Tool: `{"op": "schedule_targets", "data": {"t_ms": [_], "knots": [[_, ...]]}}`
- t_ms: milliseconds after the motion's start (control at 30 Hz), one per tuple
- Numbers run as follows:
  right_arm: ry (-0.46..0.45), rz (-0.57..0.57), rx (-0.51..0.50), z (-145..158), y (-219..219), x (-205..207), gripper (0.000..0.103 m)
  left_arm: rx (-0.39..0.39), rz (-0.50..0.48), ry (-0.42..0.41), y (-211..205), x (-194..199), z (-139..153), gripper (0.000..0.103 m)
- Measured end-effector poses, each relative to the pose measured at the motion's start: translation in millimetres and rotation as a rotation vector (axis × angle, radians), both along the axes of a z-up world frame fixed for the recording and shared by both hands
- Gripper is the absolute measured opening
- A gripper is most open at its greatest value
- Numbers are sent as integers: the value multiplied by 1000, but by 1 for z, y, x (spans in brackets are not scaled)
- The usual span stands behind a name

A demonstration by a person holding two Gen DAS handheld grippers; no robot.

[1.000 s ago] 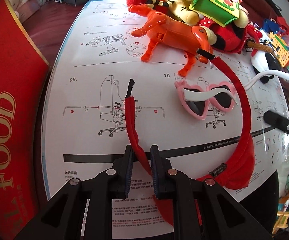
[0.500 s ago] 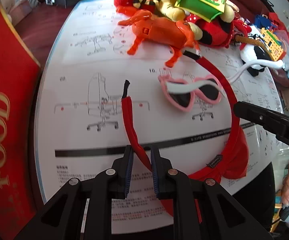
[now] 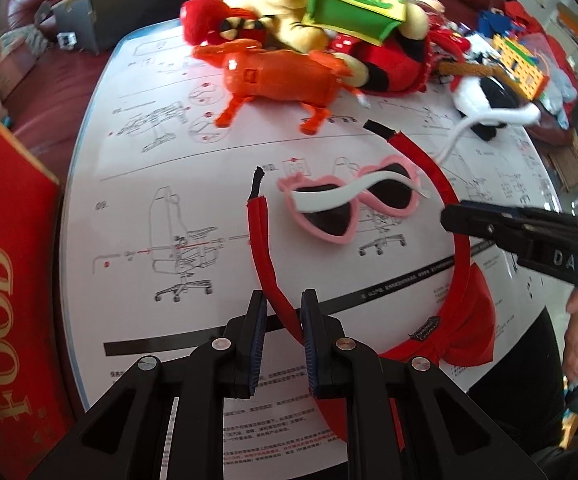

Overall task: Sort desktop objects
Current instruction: 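Hold the red headband with both tools and pull it free of the sunglasses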

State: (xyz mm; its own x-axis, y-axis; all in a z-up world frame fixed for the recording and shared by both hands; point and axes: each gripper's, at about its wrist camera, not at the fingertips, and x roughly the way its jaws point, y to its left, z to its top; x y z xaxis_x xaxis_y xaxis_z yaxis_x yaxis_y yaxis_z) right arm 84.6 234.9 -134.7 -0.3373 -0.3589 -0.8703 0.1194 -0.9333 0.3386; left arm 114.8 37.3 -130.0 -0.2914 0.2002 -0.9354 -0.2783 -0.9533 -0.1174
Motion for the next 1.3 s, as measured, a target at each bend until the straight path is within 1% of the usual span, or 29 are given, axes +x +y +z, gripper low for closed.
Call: {"op": "schedule_targets", "data": {"t_ms": [100,167,233,267,333,433,600,833,900,1000,1033,1100,1167,1200,1233,1267,1300], "knots": [[15,10,19,1,1,1,28,-21,-17,15,5,-1,2,15],[35,35,61,2,-3,4,25,-34,-1,18,5,-5,3,15],[39,43,65,1,-4,5,13,-28,31,-8,0,-9,2,15],[35,42,58,0,-3,6,12,-21,48,-26,-2,-11,0,16],[26,41,47,-2,-2,6,10,-5,81,-62,-8,-14,-3,26],[24,43,41,-3,-2,7,10,-9,88,-85,-6,-11,-6,30],[25,43,29,-2,-2,8,10,-31,79,-103,1,-7,-12,31],[13,31,23,-8,1,11,10,-10,128,-123,-9,-12,-15,32],[6,31,20,-11,1,10,10,-18,128,-123,-6,-13,-15,32],[-3,32,17,-15,1,9,10,-29,118,-116,2,-12,-16,47],[-6,32,16,-15,1,9,10,-40,113,-107,5,-11,-16,48],[-10,30,11,-17,2,9,10,-68,99,-81,11,-8,-17,48],[-14,26,6,-19,4,9,12,-73,88,-67,16,-6,-16,47],[-15,23,5,-19,5,8,12,-73,86,-62,17,-5,-16,43],[-15,21,3,-20,6,8,12,-75,87,-58,17,-4,-16,35],[-13,17,12,-20,6,8,12,-76,89,-56,17,-4,-15,31],[-10,15,15,-20,7,7,12,-73,95,-56,15,-5,-15,24]]}}
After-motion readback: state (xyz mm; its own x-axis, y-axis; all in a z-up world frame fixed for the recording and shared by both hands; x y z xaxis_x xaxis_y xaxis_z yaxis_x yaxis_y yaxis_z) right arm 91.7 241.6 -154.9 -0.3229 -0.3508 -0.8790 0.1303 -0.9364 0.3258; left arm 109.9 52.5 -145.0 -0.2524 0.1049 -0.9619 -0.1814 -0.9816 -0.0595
